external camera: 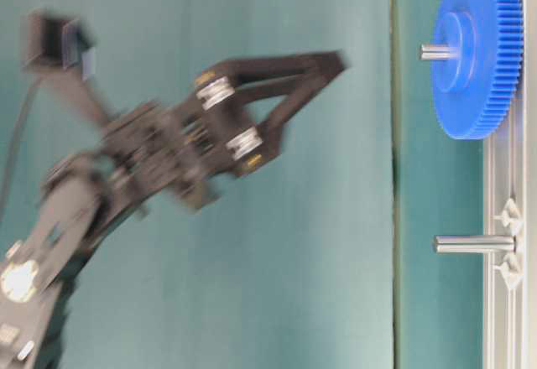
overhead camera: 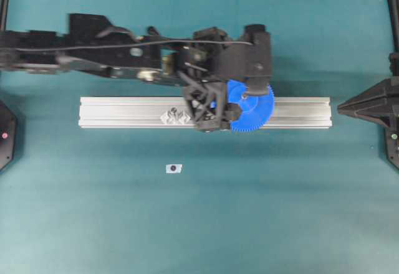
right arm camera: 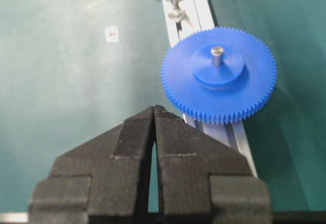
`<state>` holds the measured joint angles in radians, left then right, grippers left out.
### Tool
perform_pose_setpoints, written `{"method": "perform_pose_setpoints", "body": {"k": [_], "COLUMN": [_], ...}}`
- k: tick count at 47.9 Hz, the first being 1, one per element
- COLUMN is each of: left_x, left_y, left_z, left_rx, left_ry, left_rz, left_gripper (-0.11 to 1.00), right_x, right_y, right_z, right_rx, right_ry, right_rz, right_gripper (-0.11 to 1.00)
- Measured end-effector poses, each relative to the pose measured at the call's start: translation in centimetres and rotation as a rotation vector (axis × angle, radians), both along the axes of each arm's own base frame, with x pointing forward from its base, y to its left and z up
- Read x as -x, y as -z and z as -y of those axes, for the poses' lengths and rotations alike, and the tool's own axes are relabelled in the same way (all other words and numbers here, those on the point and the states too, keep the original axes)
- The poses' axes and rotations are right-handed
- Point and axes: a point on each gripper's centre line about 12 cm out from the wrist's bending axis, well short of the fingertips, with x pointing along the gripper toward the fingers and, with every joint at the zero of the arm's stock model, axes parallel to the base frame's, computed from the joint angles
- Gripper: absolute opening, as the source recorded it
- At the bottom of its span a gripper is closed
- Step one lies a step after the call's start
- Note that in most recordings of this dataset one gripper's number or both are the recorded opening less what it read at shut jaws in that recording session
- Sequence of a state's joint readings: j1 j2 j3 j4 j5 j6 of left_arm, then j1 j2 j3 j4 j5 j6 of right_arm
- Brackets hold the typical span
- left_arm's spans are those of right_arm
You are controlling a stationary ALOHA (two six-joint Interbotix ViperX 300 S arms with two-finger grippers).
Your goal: Find the location of the shaft and insert the large gear.
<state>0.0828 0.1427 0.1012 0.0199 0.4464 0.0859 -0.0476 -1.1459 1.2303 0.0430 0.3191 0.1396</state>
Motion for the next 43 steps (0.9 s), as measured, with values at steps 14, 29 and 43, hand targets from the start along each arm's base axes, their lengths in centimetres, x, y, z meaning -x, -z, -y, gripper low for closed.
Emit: {"method": "perform_pose_setpoints", "body": {"k": [14, 29, 43], "left_x": [2.9, 5.9, 8.5], "left_y": [-1.3, -2.4, -2.7], "left_z": [0.8, 1.9, 2.0], "left_rx": [0.055, 0.058, 0.054], "left_ry": [-0.032, -0.012, -0.008], "left_rz": [0.071, 0.157, 0.178], "left_gripper": [0.93, 0.93, 0.93], "right_x": [0.0, 0.0, 0.1], "right_y": [0.2, 0.2, 0.2], "right_z": [0.0, 0.0, 0.0], "right_rx": [0.0, 0.0, 0.0], "right_ry": [0.0, 0.0, 0.0], "right_rz": [-0.005, -0.006, -0.003], "right_gripper": [0.06, 0.06, 0.06]}}
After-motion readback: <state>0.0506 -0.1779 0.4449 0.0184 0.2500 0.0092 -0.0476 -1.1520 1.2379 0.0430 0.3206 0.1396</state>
